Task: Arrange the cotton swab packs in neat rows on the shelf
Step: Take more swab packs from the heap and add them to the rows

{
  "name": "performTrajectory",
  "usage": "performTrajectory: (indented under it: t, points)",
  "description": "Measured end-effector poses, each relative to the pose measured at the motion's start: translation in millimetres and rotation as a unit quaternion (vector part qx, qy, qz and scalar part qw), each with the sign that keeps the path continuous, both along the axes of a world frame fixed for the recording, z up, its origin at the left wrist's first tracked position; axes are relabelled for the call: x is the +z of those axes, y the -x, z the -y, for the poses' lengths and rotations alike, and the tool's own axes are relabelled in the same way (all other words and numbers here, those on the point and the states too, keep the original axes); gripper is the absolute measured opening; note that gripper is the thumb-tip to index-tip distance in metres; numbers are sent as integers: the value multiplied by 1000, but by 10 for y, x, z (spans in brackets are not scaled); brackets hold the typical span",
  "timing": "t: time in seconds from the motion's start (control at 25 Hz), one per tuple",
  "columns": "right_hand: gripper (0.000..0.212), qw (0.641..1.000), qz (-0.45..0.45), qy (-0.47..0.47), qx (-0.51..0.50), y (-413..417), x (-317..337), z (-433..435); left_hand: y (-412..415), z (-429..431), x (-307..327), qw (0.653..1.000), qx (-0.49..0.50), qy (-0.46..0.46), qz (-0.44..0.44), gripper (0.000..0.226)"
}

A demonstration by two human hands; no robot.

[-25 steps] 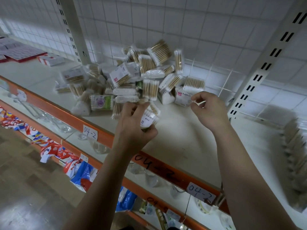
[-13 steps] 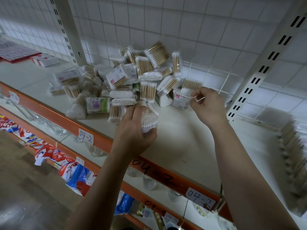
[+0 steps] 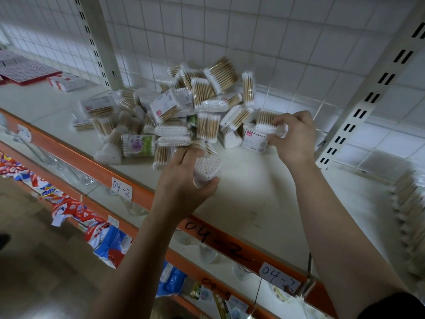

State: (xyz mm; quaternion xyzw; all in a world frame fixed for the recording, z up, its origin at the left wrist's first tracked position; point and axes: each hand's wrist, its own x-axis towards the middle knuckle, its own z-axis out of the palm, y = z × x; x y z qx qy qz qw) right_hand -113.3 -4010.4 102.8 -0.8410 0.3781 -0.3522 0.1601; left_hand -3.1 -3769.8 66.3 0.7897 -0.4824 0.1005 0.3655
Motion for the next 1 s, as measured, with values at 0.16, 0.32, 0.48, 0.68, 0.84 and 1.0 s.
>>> performTrajectory:
  t: [0.16, 0.32, 0.48, 0.68, 0.84, 1.0]
  points:
    - [37, 999, -20, 4, 28, -10, 29, 29, -8, 5, 27, 1000, -10, -1, 4, 62]
    - [28, 1000, -2, 0, 26, 102, 135, -17, 49, 80, 133, 1000, -11, 8, 5, 60]
    - [20, 999, 33, -11, 27, 368, 283, -101, 177, 249, 235, 998, -51, 25, -12, 61]
    - [23, 996, 6, -76, 37, 731, 332, -180, 491, 521, 283, 995, -91, 40, -21, 66]
    - [20, 994, 19, -101, 24, 1058, 364, -207, 721, 660, 341, 992, -116, 51, -23, 65]
    - [19, 996, 35, -87, 0, 1479, 540, -245, 1030, 861, 434, 988, -143, 63, -24, 61]
